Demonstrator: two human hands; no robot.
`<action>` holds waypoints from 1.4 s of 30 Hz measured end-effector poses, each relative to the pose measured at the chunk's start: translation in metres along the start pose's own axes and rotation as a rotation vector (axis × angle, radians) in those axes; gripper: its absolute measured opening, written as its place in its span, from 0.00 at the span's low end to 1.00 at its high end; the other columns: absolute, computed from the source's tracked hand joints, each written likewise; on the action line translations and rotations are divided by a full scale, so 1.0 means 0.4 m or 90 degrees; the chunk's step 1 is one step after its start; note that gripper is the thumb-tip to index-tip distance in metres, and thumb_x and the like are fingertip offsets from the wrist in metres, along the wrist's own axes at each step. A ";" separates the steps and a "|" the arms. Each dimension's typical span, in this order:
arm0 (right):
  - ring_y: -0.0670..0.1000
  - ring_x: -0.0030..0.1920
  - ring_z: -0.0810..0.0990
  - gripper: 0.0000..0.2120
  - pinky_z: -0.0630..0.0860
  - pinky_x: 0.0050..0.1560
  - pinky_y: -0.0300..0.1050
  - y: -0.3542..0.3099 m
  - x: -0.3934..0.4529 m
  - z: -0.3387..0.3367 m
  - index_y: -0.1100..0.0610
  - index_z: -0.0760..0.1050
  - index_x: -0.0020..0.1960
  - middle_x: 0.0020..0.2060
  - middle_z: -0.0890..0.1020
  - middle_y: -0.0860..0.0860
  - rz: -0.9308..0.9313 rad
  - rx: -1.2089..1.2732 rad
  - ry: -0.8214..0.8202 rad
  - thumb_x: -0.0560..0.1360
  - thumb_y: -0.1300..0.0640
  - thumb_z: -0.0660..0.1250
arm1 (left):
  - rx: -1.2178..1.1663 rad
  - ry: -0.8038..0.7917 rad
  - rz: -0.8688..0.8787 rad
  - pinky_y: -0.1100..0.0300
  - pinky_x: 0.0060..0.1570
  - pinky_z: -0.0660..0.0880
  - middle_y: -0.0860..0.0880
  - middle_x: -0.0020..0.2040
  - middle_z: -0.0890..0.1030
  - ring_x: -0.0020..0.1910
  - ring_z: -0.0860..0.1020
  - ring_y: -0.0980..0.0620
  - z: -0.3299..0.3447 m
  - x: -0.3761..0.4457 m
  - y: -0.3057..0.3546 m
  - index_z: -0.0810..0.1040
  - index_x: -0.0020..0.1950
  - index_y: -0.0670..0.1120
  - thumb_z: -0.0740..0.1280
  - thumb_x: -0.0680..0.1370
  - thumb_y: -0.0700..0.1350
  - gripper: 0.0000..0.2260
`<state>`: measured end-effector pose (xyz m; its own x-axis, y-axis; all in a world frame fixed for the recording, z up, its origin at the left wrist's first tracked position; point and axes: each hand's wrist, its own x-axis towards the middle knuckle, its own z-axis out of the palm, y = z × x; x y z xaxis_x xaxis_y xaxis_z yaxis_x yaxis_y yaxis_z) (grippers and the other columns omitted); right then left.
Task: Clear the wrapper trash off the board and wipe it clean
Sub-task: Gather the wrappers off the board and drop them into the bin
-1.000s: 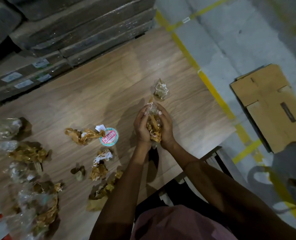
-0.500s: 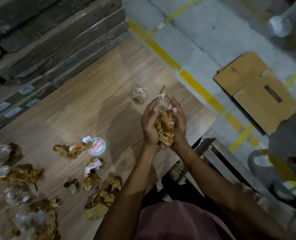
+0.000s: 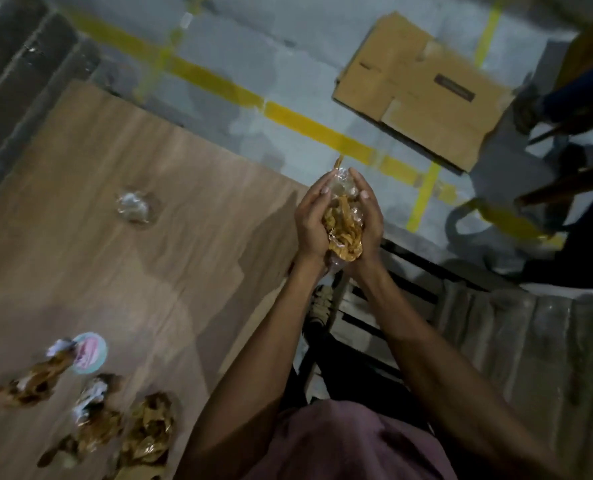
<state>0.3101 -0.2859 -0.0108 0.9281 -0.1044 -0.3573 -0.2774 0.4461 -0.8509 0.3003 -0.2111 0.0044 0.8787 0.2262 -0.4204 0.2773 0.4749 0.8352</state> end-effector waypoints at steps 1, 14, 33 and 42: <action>0.54 0.65 0.81 0.31 0.76 0.65 0.50 0.006 0.027 -0.035 0.66 0.69 0.74 0.65 0.81 0.57 0.006 -0.002 0.025 0.77 0.50 0.70 | 0.022 -0.020 -0.026 0.37 0.70 0.72 0.34 0.66 0.79 0.68 0.77 0.34 0.027 0.022 -0.028 0.78 0.69 0.35 0.67 0.76 0.51 0.27; 0.57 0.52 0.84 0.13 0.81 0.57 0.51 0.382 0.363 -0.394 0.59 0.82 0.53 0.51 0.85 0.59 0.226 0.118 0.187 0.76 0.50 0.72 | -0.070 0.004 -0.360 0.39 0.72 0.71 0.37 0.66 0.80 0.67 0.78 0.37 0.000 0.391 -0.661 0.78 0.69 0.38 0.83 0.61 0.58 0.42; 0.64 0.68 0.76 0.25 0.72 0.65 0.53 0.962 0.639 -0.575 0.65 0.76 0.70 0.67 0.78 0.64 0.403 -0.241 0.469 0.87 0.48 0.50 | 0.285 0.325 -0.232 0.49 0.57 0.80 0.46 0.59 0.81 0.57 0.81 0.46 -0.226 0.629 -1.028 0.78 0.68 0.48 0.53 0.80 0.72 0.34; 0.63 0.62 0.78 0.39 0.73 0.69 0.61 0.910 0.643 -0.531 0.60 0.77 0.68 0.63 0.81 0.59 0.509 -0.215 0.453 0.79 0.30 0.48 | 0.467 0.465 -0.226 0.57 0.37 0.68 0.52 0.34 0.73 0.36 0.73 0.51 -0.228 0.657 -0.966 0.72 0.33 0.50 0.45 0.82 0.71 0.32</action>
<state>0.3950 -0.3394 -0.4942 0.1301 -0.4281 -0.8943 -0.8837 0.3590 -0.3004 0.3888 -0.2575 -0.4611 0.3276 0.7411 -0.5860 0.8462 0.0457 0.5308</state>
